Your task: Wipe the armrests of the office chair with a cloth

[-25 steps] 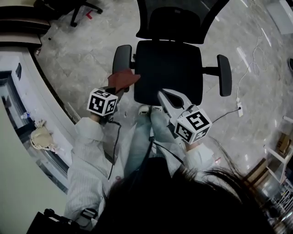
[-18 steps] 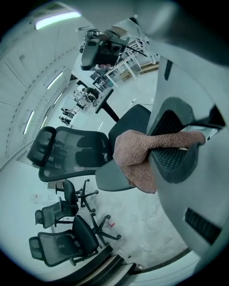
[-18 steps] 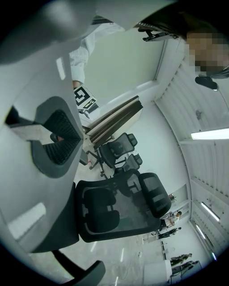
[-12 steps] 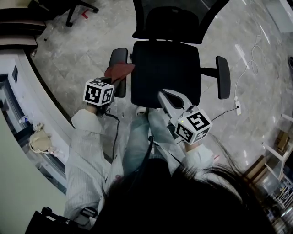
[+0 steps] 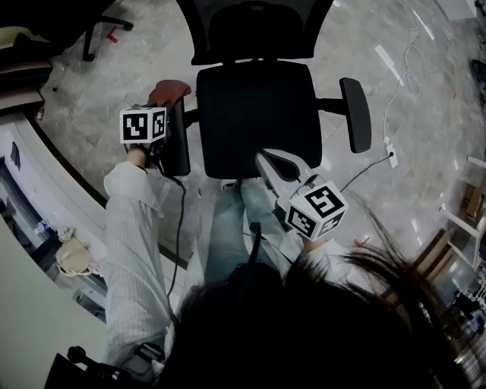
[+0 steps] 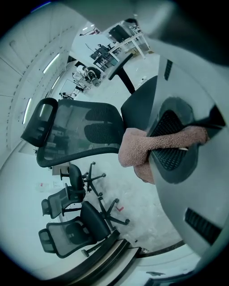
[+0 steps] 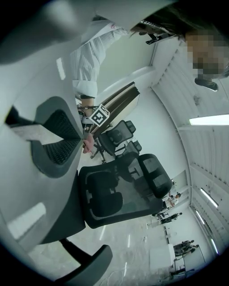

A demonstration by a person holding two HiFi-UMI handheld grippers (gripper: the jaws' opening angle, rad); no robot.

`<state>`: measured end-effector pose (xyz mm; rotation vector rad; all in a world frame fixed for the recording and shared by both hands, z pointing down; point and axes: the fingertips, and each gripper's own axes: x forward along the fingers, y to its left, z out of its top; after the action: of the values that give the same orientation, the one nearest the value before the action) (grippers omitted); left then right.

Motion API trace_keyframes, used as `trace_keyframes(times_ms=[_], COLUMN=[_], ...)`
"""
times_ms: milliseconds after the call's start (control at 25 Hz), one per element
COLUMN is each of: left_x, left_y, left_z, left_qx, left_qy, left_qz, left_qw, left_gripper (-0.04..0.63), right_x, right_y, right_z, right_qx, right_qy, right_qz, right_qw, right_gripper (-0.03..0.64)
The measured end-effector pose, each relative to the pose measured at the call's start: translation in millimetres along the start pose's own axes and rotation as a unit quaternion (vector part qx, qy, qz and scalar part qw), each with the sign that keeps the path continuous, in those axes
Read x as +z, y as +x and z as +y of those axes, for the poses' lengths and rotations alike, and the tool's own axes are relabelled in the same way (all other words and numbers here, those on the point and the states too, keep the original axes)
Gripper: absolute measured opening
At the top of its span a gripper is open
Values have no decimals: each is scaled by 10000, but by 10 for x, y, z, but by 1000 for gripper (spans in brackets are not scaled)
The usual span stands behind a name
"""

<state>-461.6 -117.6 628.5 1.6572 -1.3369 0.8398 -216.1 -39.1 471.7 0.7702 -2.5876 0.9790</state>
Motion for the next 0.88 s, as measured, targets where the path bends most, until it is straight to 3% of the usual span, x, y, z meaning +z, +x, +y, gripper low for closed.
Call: trace_keyframes(times_ms=[160,480,880], left_x=[-77,-659,-1526], left_y=[-16,-379,-1027], left_z=[-82,-491,-966], left_qx=[-145,-362,-520], left_qy=[-317,53,-286], left_qz=[-57,199,28], left_qw=[9994,9991,9982], left_gripper=[38,38,40], right_x=[7,125,158], right_y=[-83,-217,-448], right_z=[-51,192,897], right_qx=[-94,29,437], right_qy=[38,-201,-557], right_qz=[-66,-213,-417], right_qw=[9999,9996,9966], right_gripper=[2,2,2])
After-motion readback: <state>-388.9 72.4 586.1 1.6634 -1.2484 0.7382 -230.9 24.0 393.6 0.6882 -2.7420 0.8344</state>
